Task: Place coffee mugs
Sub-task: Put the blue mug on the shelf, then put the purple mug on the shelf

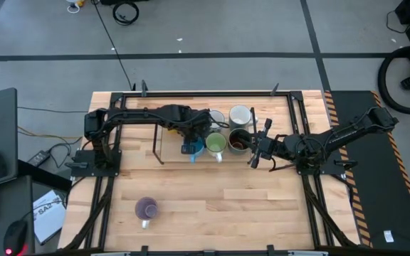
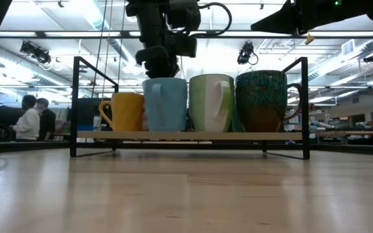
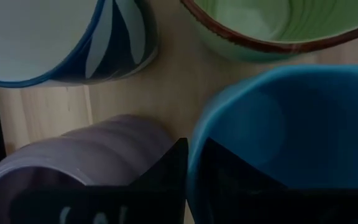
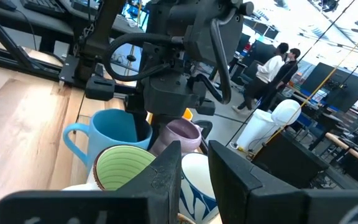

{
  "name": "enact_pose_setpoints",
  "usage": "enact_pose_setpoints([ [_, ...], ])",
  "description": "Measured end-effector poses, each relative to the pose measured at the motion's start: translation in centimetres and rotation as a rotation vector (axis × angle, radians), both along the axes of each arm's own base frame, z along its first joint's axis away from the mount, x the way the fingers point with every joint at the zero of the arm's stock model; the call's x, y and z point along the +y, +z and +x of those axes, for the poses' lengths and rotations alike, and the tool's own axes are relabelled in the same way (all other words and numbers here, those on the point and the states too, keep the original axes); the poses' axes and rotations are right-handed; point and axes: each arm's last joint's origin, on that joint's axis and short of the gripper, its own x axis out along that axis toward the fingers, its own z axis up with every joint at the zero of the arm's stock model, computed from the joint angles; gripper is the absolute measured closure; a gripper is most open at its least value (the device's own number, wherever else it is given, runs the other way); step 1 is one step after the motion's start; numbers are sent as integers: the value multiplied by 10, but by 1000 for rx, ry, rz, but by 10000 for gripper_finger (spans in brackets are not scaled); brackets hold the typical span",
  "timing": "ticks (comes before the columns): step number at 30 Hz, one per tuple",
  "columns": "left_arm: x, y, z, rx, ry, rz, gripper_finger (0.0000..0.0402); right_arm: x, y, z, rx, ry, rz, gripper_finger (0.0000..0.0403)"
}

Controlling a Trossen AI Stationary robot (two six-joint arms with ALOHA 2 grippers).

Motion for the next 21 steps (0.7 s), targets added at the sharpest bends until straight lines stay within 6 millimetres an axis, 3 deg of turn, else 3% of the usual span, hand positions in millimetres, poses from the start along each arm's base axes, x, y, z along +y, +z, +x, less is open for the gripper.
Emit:
enact_pose_setpoints([
  [7, -3, 0, 2, -9, -1, 19, 338, 0, 0, 0, 0, 0, 0, 317],
  [21, -11, 1, 2, 1, -4, 81, 270, 0, 0, 0, 0, 0, 0, 317],
])
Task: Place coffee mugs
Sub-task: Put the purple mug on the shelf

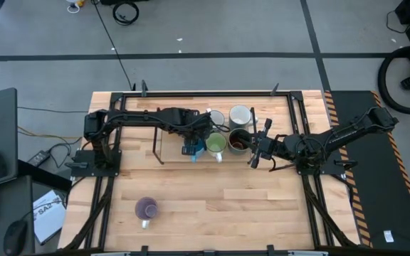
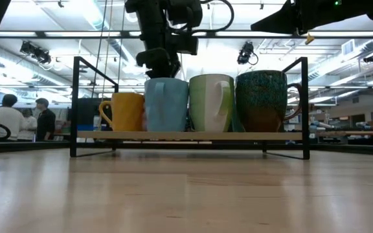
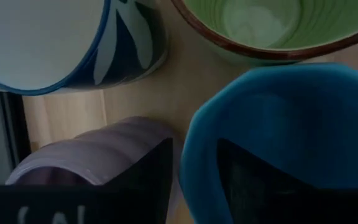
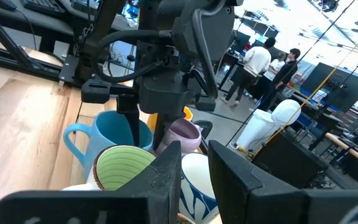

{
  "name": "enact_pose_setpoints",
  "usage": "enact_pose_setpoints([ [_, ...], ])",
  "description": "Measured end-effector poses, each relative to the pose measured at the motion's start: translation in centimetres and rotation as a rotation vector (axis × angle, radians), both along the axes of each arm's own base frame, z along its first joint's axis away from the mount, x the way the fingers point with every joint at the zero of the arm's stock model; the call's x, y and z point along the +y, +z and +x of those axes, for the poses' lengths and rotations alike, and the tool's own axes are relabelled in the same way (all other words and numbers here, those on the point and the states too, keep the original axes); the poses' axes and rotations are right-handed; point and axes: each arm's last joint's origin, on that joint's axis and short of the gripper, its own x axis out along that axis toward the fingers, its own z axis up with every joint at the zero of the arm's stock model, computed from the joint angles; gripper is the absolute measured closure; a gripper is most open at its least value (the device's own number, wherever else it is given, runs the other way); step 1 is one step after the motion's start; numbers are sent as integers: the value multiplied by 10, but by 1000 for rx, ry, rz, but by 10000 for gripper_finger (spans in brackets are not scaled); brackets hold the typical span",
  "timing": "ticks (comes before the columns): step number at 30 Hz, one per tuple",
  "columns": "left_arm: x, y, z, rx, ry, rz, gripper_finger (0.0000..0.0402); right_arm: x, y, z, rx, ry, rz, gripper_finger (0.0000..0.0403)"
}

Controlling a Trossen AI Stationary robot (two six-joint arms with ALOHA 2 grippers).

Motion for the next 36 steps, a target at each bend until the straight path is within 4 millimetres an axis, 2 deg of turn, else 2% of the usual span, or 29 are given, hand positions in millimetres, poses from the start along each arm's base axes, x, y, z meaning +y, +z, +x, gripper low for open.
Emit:
enact_pose_setpoints([
  [20, -13, 33, -9, -119, -28, 19, 269, 0, 0, 0, 0, 0, 1, 317],
  [27, -27, 62, -19, -194, -14, -3, 269, 0, -1, 0, 11, 0, -2, 317],
  [31, -39, 78, -34, -223, 3, -96, 269, 0, -1, 0, 13, 0, -2, 317],
  [36, -58, 87, -47, -219, 28, -266, 269, 0, -1, 0, 1, 0, 9, 317],
])
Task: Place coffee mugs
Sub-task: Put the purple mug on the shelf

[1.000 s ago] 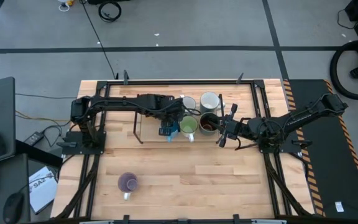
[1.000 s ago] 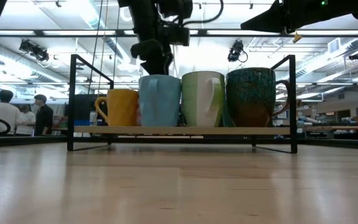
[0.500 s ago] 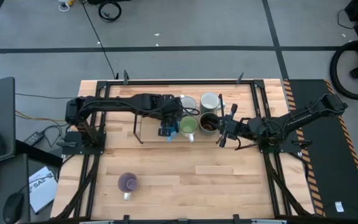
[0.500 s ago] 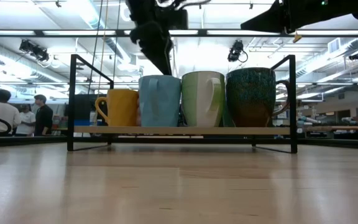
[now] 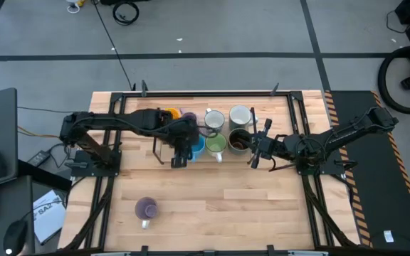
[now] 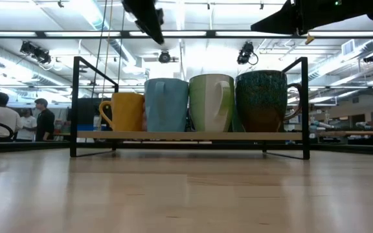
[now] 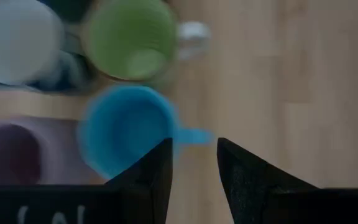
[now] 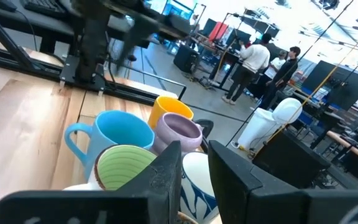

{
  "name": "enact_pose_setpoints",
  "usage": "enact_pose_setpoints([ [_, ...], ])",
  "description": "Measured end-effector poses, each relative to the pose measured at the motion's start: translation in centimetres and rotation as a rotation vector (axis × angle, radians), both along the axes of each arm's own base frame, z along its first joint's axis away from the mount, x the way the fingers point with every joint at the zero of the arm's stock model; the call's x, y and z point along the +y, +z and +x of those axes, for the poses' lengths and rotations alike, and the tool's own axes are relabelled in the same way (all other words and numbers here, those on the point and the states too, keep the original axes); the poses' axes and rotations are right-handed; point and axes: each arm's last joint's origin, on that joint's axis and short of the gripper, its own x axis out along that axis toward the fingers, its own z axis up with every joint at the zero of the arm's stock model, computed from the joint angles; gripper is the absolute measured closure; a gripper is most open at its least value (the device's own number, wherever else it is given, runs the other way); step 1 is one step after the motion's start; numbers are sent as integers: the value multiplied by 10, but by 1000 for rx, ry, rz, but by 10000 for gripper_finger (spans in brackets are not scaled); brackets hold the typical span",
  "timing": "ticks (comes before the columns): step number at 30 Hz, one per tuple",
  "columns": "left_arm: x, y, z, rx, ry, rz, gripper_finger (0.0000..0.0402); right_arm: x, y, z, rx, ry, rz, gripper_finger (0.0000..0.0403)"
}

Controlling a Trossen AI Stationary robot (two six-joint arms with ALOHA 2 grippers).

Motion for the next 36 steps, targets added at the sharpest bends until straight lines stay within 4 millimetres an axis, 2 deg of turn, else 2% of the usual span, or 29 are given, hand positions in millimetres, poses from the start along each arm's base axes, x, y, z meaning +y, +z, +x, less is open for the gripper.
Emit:
enact_pose_setpoints([
  [6, -28, 0, -8, 70, 17, -232, 269, 0, 1, 0, -7, 8, 4, 317],
  [16, -98, -28, -27, 202, 39, -232, 269, 0, 3, 0, -15, 7, -36, 317],
  [19, -114, -29, -35, 230, 82, -240, 269, -1, 5, 1, -19, 2, -58, 317],
  [25, -138, -32, -55, 317, 212, -239, 269, -6, 8, 2, -43, 25, -86, 317],
  [33, -163, -33, -73, 256, 289, -151, 274, -14, 10, 5, -62, 94, -107, 317],
  [36, -167, -43, -79, 279, 326, -139, 280, -19, 11, 5, -69, 101, -108, 317],
])
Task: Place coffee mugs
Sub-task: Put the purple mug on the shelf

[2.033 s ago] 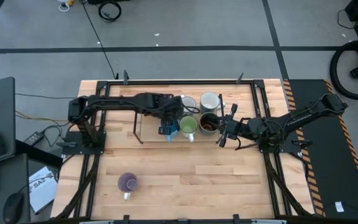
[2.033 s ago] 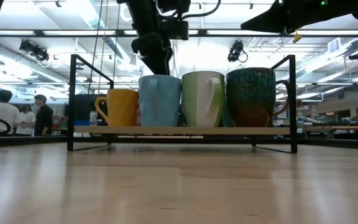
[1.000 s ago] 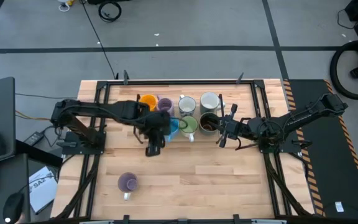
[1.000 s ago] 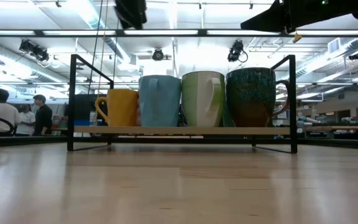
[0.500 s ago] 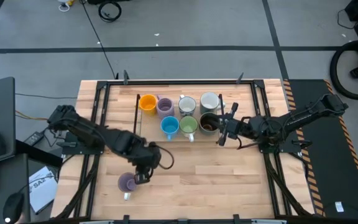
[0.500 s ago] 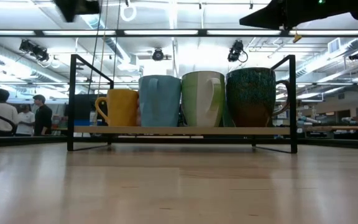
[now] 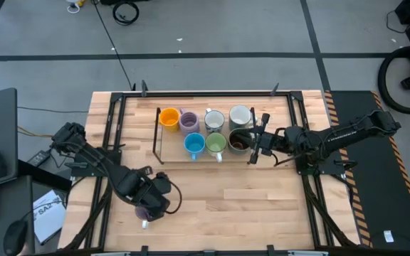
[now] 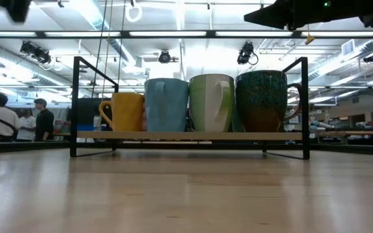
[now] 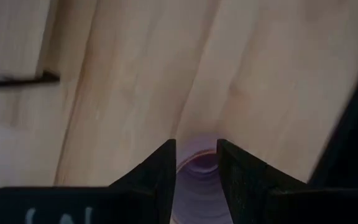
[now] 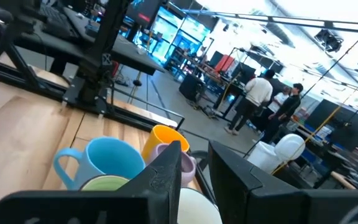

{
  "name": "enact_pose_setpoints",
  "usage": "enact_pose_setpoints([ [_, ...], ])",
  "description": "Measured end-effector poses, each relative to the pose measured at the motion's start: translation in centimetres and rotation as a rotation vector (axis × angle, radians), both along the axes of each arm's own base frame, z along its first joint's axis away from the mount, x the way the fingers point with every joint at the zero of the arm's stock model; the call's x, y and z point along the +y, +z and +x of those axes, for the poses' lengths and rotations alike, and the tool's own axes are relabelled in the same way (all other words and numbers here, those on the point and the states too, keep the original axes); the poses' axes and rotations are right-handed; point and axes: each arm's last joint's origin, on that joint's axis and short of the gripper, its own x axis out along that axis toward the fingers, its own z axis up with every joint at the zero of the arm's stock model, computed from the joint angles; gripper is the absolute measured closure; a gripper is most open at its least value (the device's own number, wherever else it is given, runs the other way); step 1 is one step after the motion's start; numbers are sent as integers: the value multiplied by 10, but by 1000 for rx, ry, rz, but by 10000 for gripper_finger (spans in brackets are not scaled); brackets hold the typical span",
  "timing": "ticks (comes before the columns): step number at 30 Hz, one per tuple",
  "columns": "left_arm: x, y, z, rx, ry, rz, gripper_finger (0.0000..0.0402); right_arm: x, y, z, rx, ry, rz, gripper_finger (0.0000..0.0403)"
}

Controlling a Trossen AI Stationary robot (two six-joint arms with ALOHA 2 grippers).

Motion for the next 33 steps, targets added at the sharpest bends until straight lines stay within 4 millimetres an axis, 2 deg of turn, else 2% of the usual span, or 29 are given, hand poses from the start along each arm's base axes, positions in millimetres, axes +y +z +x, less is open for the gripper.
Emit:
enact_pose_setpoints([
  [7, -7, -32, -19, 110, 47, 29, 283, -8, 1, 1, -11, 42, 2, 317],
  [19, -9, -44, -48, 107, 92, -27, 283, -12, -1, 4, -6, 50, 14, 317],
  [25, -8, -50, -50, 118, 85, -19, 283, -12, -2, 5, -9, 51, 16, 317],
  [33, -8, -71, -51, 110, 75, -41, 283, -12, -2, 5, -12, 51, 27, 317],
])
